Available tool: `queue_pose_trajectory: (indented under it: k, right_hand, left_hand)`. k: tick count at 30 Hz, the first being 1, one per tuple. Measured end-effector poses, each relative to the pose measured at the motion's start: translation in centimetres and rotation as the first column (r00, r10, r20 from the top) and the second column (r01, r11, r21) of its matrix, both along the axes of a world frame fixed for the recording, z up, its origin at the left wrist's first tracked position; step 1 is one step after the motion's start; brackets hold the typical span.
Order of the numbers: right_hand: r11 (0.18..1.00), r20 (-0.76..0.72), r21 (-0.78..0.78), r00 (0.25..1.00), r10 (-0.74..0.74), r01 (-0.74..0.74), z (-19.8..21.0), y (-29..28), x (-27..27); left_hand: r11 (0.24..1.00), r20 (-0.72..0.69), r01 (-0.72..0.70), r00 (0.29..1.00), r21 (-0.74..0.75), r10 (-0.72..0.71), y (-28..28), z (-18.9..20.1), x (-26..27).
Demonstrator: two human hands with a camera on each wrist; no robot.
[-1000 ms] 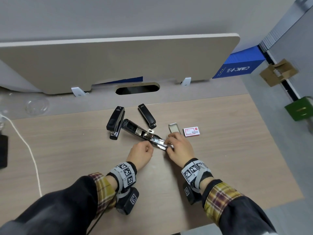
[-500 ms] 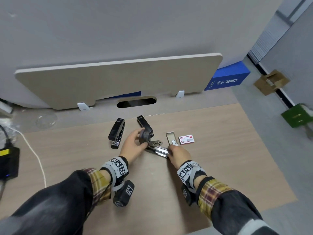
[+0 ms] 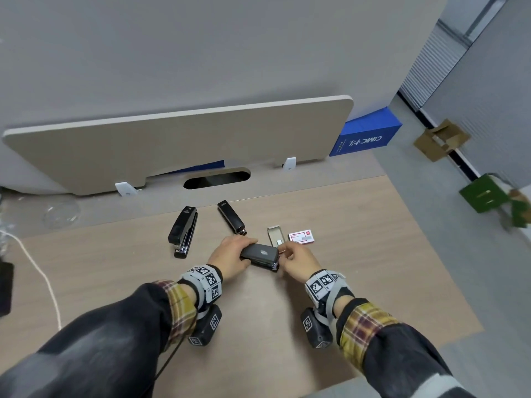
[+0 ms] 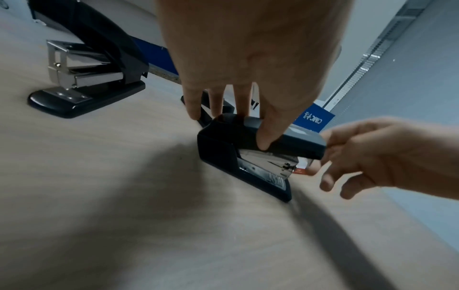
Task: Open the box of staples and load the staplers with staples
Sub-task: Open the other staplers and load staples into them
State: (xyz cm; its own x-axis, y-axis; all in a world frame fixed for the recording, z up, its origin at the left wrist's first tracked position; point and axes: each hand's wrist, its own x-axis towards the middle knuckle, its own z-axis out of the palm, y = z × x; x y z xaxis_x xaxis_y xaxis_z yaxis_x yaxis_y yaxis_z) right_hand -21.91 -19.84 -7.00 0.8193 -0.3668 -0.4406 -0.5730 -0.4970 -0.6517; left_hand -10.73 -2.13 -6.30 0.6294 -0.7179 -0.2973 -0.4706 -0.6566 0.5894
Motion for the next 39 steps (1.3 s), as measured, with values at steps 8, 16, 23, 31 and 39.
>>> queue_pose_trajectory:
  k: [8,16,23,31,39]
  right_hand:
    - [0.99,0.03,-0.131,0.998,0.047,-0.043,-0.1,0.4,0.4]
    - [0.964,-0.042,0.208,0.986,-0.162,0.167,-1.3,0.3,1.1]
    - [0.916,-0.027,0.366,0.986,-0.165,0.164,0.0,0.9,1.6]
    - [0.974,0.017,0.215,0.998,0.066,-0.068,1.6,4.2,5.7]
    - [0.877,-0.004,-0.131,0.885,0.466,-0.462,3.9,7.0,7.8]
  left_hand:
    - [0.995,0.037,-0.026,0.999,0.096,0.022,-0.8,-1.0,0.0]
    - [0.993,0.045,-0.036,0.999,0.116,0.03,-0.7,-1.8,-0.6]
    - [0.957,0.045,-0.05,0.998,0.285,0.038,0.4,-1.0,0.2]
    - [0.876,-0.091,-0.257,0.943,0.409,0.319,5.5,-0.7,0.9]
    - [0.894,0.009,-0.203,0.976,0.4,0.218,7.4,0.7,2.4]
